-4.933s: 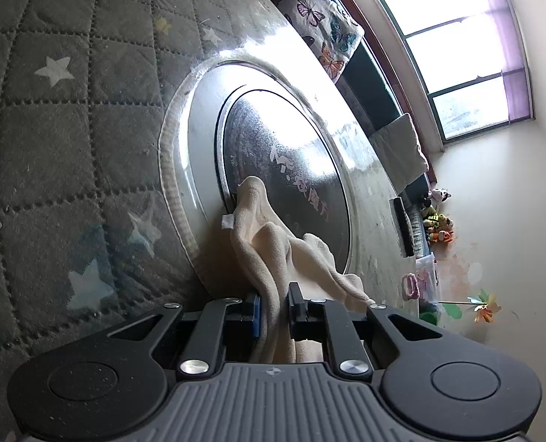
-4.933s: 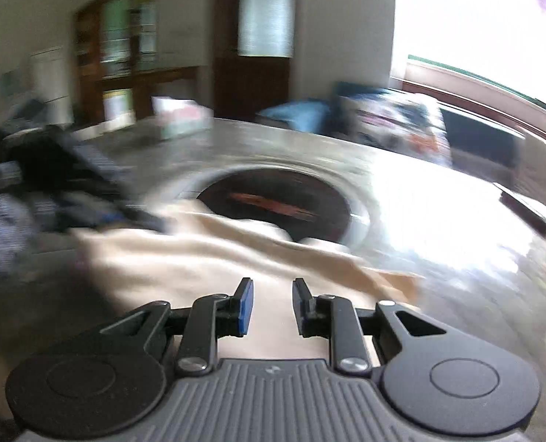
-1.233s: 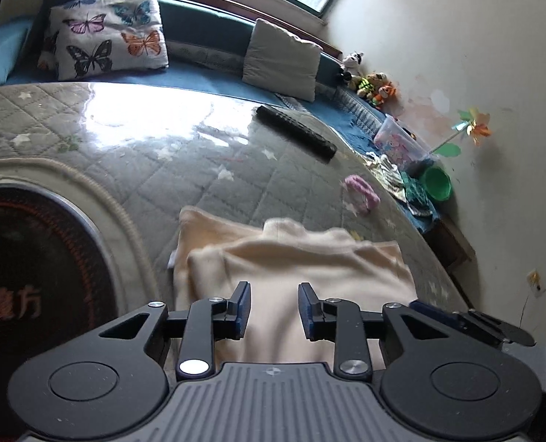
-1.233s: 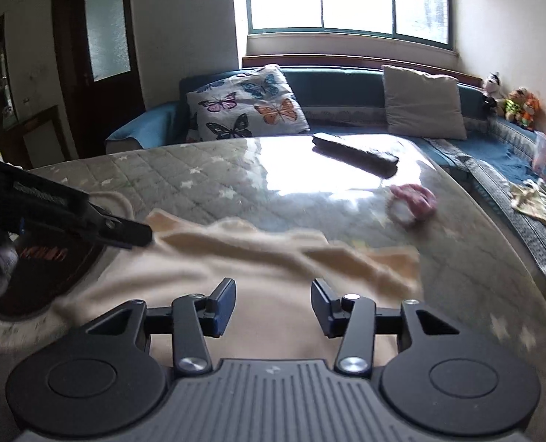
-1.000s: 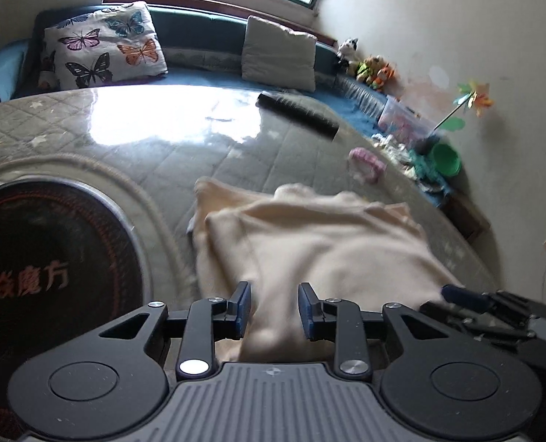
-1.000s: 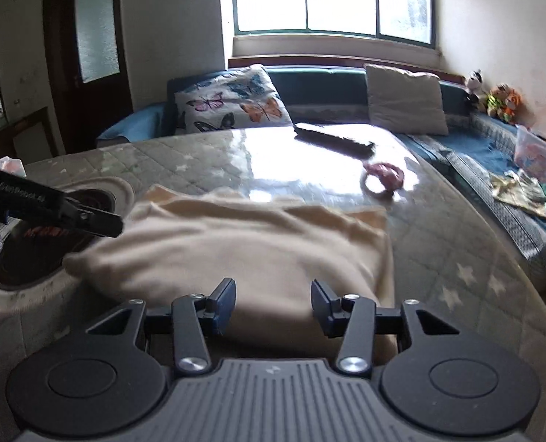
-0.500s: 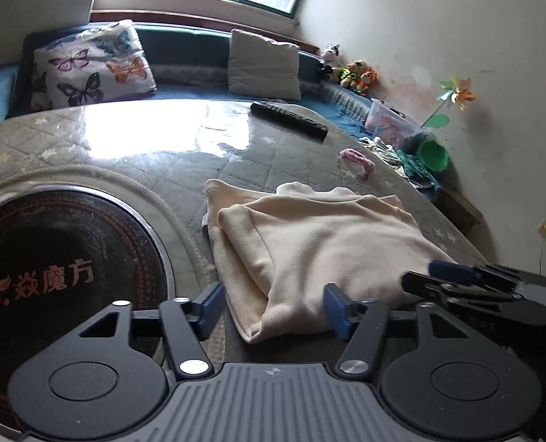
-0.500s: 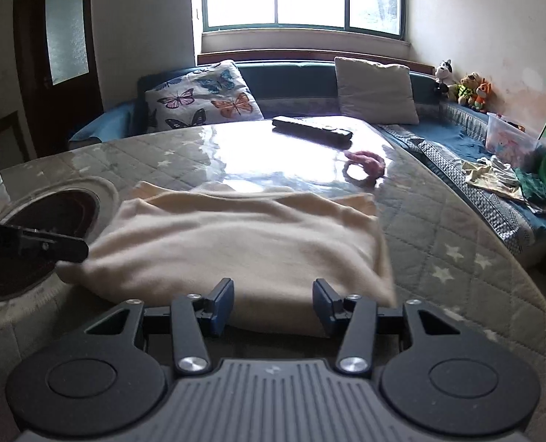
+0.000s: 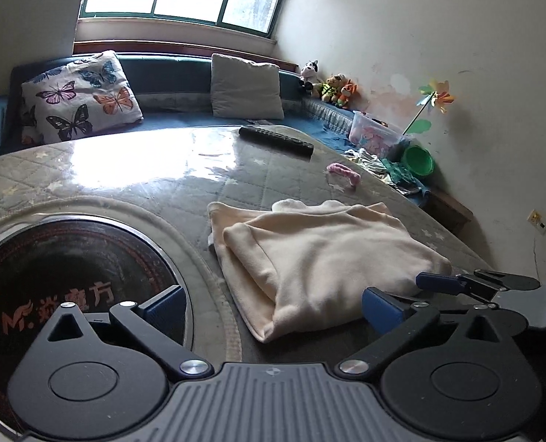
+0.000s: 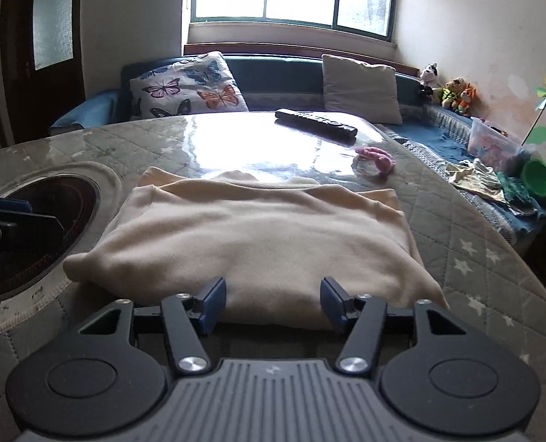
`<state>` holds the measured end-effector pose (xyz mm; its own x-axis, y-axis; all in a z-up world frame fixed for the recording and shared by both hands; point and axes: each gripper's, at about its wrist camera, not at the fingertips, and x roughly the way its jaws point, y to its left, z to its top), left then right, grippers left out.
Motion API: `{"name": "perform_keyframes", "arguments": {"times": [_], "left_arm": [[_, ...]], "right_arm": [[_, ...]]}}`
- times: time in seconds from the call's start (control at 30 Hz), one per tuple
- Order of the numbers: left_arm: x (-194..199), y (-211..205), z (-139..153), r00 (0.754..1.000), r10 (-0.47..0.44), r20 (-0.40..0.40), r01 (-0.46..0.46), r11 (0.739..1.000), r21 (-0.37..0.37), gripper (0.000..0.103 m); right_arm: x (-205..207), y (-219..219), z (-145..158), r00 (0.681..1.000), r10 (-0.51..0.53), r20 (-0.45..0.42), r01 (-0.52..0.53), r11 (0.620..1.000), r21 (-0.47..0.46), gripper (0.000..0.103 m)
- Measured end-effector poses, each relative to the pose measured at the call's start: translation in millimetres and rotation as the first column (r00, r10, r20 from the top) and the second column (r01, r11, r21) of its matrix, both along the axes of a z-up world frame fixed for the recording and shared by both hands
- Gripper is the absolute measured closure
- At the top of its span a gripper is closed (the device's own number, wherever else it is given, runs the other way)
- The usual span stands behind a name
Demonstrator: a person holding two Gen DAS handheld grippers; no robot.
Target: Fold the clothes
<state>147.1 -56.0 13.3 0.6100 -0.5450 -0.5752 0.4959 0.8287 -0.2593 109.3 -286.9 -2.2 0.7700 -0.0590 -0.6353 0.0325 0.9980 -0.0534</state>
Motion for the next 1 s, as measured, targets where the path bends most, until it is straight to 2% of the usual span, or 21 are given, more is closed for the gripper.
{"name": "perform_keyframes", "arguments": {"times": [0.2,0.3,0.37,0.5,0.57,1.0], "left_arm": [[-22,3,0,1.000,0.025,-0.009,-0.025,1.000,0.001,0.000],[-33,3,0,0.998,0.057,-0.003,-0.057,0.998,0.010,0.000],[-39,3,1,0.996,0.085,-0.001,-0.085,0.996,0.010,0.000],[-51,2,2,0.992,0.123,0.012,-0.123,0.992,0.022,0.000],[-58,0,2,0.990,0.137,0.026,-0.138,0.990,0.033,0.000],[-98,-15,-4,0.981,0.188,0.040,-0.191,0.978,0.084,0.000]], "right_arm": [[-18,1,3,1.000,0.009,0.010,-0.009,1.000,0.025,0.025],[-29,0,5,0.999,0.014,0.037,-0.016,0.999,0.050,0.021],[-35,-1,5,0.999,0.017,0.047,-0.020,0.998,0.059,0.012],[-45,1,4,0.997,0.057,0.054,-0.061,0.996,0.070,0.008],[-51,2,5,0.995,0.070,0.074,-0.075,0.995,0.069,0.001],[-79,1,0,0.989,0.123,0.086,-0.128,0.991,0.046,0.000]]}}
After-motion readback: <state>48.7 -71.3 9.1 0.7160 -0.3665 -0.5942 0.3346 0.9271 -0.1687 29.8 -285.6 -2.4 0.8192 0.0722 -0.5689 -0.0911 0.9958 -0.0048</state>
